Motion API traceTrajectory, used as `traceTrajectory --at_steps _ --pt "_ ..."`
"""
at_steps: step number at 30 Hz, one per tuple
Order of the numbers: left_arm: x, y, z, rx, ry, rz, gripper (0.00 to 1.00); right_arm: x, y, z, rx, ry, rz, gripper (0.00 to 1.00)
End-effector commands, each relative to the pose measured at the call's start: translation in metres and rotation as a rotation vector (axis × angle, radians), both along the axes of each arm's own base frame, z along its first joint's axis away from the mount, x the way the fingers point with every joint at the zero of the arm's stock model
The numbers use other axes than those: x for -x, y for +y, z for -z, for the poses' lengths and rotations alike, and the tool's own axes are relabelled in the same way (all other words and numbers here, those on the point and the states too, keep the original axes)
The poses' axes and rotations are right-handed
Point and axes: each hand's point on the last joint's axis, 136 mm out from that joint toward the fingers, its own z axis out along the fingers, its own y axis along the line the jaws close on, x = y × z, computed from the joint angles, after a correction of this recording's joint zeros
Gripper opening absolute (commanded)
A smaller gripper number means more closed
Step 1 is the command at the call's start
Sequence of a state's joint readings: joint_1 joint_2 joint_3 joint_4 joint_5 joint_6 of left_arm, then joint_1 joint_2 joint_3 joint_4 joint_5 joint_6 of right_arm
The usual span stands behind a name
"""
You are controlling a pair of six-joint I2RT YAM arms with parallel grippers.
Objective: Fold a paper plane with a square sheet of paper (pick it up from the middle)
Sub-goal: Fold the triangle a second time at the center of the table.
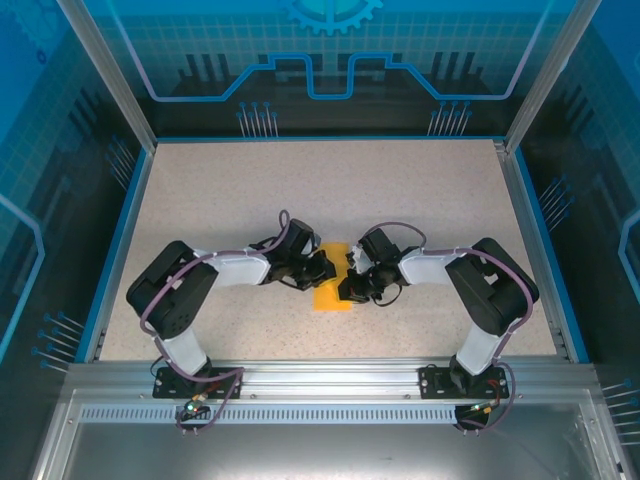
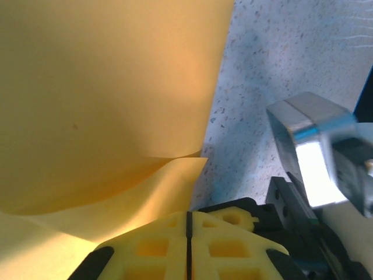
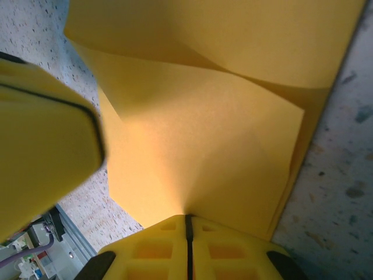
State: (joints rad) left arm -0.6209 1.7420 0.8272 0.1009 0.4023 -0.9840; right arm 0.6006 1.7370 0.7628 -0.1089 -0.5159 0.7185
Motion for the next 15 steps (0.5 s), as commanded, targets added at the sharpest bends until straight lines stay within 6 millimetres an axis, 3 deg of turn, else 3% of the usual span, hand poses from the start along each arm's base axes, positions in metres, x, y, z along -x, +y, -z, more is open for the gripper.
traceTrajectory --at_steps 1,8,15 --pt "0.012 -0.001 0.018 -0.007 0.049 0.008 0.09 0.022 -0.027 0.036 0.146 0.092 0.029 0.08" --pt "0.013 0.017 0.044 -0.102 0.043 -0.023 0.07 0.024 -0.031 0.039 0.164 0.1 0.03 0.07" --pt "0.0 0.03 0.037 -0.123 -0.042 -0.044 0.08 0.027 -0.034 0.043 0.173 0.107 0.032 0.01"
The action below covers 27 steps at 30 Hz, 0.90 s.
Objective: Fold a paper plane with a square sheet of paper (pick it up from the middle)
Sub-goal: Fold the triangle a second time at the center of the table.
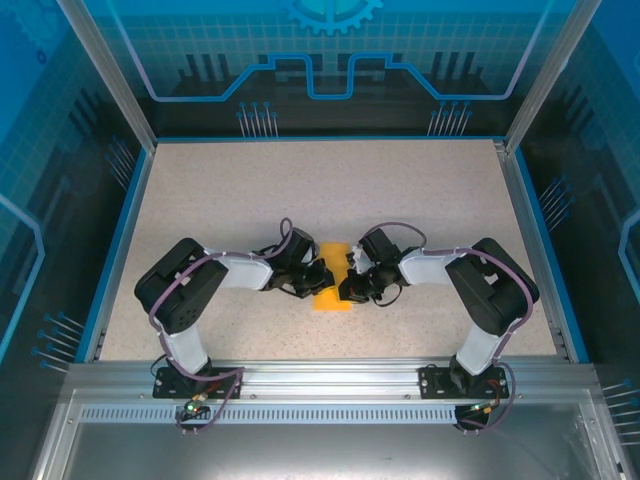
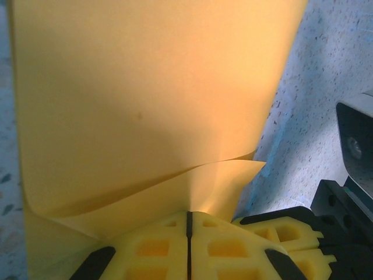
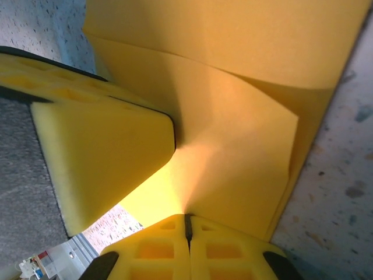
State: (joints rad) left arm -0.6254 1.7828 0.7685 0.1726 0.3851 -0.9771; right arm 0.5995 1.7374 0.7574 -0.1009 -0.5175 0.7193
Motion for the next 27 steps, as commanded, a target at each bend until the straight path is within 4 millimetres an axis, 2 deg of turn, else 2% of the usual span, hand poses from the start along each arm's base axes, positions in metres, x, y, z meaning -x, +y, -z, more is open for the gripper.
traceTrajectory --at_steps 1,8,21,27 --pt "-0.009 0.026 0.01 -0.107 -0.067 -0.042 0.09 0.027 -0.035 0.042 0.177 0.109 0.032 0.01" --pt "-0.023 0.041 0.001 -0.125 -0.138 -0.057 0.1 0.027 -0.036 0.041 0.175 0.11 0.034 0.0" --pt "-0.031 0.063 0.014 -0.168 -0.122 -0.085 0.09 0.026 -0.036 0.037 0.163 0.104 0.041 0.0" --pt "-0.035 0.067 0.003 -0.15 -0.143 -0.085 0.09 0.025 -0.034 0.035 0.154 0.104 0.042 0.01"
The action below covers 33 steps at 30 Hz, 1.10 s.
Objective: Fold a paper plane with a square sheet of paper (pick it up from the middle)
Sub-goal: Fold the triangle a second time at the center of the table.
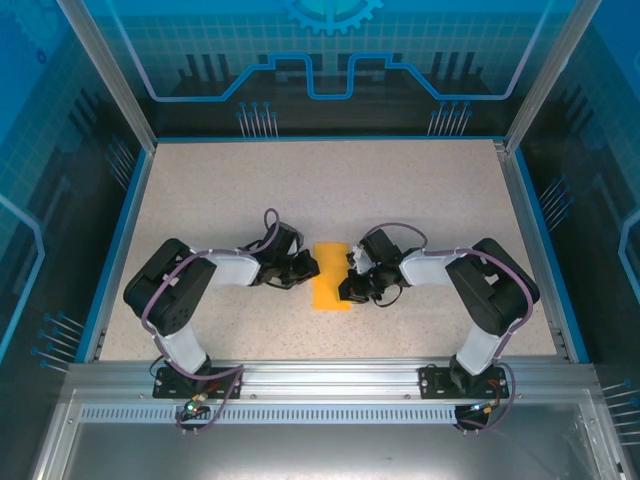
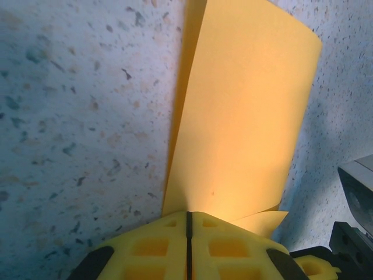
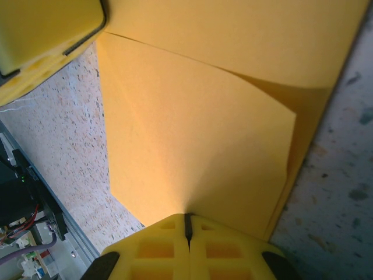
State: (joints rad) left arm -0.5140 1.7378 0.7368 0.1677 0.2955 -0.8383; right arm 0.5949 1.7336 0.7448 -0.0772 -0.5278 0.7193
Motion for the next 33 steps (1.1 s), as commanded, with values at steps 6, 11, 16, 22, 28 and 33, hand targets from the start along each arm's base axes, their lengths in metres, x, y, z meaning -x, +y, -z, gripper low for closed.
traceTrajectory --at_steps 6,11,16,22,28,33 --pt "-0.006 0.008 -0.041 0.025 -0.073 0.009 0.12 0.023 -0.031 0.034 0.155 0.107 0.042 0.01" --pt "0.001 -0.003 -0.069 0.095 -0.098 0.027 0.14 0.022 -0.031 0.034 0.155 0.107 0.047 0.01" --pt "0.02 -0.024 -0.059 0.12 -0.036 0.08 0.14 0.022 -0.031 0.035 0.158 0.111 0.047 0.01" --pt "0.037 -0.044 -0.033 0.143 0.031 0.116 0.11 0.023 -0.032 0.035 0.161 0.111 0.047 0.01" --pt "0.044 -0.044 -0.004 0.094 0.09 0.123 0.09 0.023 -0.033 0.037 0.167 0.112 0.046 0.01" --pt "0.048 -0.032 0.023 0.008 0.119 0.104 0.07 0.024 -0.033 0.04 0.172 0.119 0.046 0.01"
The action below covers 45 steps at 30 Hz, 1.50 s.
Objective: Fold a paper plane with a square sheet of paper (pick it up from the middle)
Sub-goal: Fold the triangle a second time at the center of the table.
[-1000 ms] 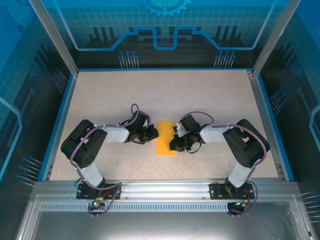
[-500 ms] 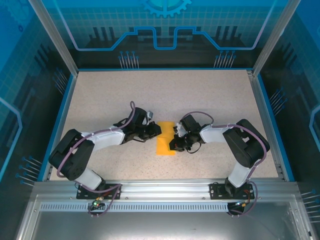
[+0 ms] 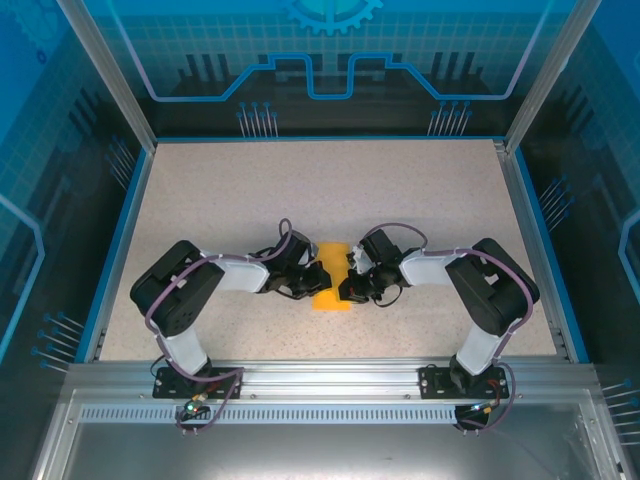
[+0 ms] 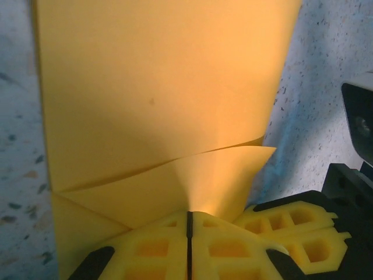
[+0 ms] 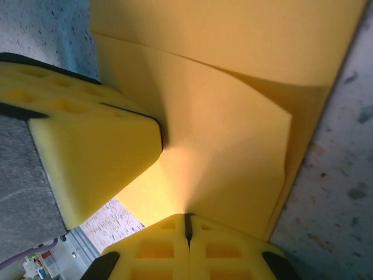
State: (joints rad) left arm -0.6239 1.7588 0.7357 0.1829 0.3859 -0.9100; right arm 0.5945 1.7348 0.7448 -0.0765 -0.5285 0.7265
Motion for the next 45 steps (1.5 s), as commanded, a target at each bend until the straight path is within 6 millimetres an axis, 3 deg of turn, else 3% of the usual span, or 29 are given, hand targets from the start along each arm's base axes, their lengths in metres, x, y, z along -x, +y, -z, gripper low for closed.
traceTrajectory --at_steps 1,10,27,37,41,45 --pt "0.009 0.013 0.026 -0.089 0.029 -0.008 0.06 0.024 -0.033 0.04 0.172 0.115 0.04 0.01" --pt "0.0 0.038 0.022 -0.224 -0.017 -0.033 0.06 0.025 -0.035 0.041 0.181 0.116 0.04 0.01" --pt "-0.037 0.068 0.009 -0.199 -0.03 -0.145 0.07 0.026 -0.035 0.039 0.177 0.116 0.036 0.01" --pt "-0.054 0.055 -0.03 -0.119 -0.091 -0.108 0.09 0.024 -0.033 0.036 0.167 0.107 0.035 0.01" --pt "-0.05 0.05 -0.051 -0.067 -0.117 -0.103 0.11 0.023 -0.032 0.034 0.164 0.103 0.035 0.01" --pt "-0.038 0.033 -0.067 0.006 -0.136 -0.045 0.12 0.021 -0.031 0.033 0.158 0.098 0.037 0.01"
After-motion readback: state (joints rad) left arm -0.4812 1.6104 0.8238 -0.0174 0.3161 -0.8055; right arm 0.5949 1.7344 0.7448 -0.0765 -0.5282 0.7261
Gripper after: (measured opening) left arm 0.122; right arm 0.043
